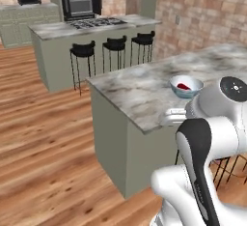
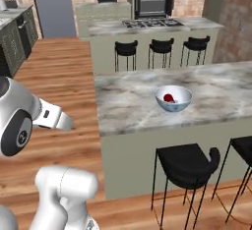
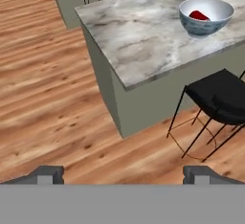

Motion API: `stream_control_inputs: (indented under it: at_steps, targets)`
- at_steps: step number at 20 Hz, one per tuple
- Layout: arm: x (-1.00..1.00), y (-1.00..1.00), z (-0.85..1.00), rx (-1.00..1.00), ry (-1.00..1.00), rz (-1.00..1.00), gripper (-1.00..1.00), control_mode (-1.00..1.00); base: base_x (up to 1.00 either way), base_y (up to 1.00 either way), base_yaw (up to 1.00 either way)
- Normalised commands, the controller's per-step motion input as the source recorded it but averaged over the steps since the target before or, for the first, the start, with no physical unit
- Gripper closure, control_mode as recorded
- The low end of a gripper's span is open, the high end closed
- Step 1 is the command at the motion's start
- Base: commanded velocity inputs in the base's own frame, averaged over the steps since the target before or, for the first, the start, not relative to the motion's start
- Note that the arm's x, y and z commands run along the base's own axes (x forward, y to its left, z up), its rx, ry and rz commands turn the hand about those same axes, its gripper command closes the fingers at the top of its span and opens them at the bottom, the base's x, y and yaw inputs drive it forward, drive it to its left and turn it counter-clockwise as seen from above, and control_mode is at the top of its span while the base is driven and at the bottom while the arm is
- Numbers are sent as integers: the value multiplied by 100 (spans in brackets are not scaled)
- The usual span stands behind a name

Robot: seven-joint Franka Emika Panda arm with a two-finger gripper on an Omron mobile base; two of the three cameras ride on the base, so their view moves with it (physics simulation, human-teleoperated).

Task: Open the fridge, grab two sodas, and place both sodas inside the bowl with ice on the dining counter.

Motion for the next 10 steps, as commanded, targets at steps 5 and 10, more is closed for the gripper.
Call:
stream_control_inputs:
  at_steps: [5,10]
  targets:
    - [0,0,0,0,0,0,-100,100,30,100,-11]
    - [0,0,0,0,0,0,-100,100,52,100,-14]
